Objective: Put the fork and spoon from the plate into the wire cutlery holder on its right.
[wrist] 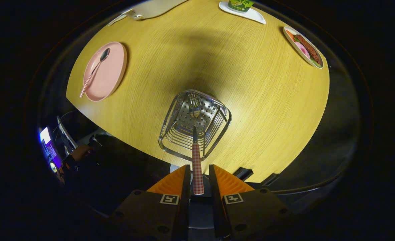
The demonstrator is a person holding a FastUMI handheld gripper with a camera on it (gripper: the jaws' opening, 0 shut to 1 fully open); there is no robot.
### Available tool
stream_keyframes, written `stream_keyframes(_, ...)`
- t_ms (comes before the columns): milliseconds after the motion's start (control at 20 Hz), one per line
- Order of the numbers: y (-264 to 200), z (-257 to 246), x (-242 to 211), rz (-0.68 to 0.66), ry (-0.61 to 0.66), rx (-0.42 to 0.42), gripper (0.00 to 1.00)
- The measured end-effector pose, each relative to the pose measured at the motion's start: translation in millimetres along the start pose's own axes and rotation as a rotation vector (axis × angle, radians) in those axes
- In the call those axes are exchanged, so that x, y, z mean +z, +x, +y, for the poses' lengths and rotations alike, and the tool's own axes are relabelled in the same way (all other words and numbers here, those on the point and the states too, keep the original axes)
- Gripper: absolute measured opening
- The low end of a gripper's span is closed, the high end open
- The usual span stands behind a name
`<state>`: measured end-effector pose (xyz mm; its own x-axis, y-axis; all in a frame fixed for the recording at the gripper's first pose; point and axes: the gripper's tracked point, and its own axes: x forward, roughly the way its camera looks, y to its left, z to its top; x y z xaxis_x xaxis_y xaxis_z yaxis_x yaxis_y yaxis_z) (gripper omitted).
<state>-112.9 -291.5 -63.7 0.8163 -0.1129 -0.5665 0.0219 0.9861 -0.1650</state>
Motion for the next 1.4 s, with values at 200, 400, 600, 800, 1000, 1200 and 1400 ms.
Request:
stream_keyframes(200, -35.1, 9.7, 7.0, -0.166, 0.042, 0.052, 0.34)
stream_keyframes(400, -77.9, 34.3, 14.8, -0.328, 0.078, 0.121, 0.33)
stream_keyframes(600, -106.7, 94.3, 36.7, -0.464, 0.128, 0.252, 0.33)
stream_keyframes(800, -111.0, 168.7, 63.1, -0.504, 0.164, 0.400, 0.33)
stream_keyframes(1000, -99.3, 231.0, 95.0, -0.494, 0.177, 0.485, 0.33)
stream_keyframes(1200, -76.4, 277.3, 129.1, -0.467, 0.215, 0.527, 0.33)
stream_keyframes(1400, -42.4, 304.4, 153.0, -0.439, 0.238, 0.481, 0.33)
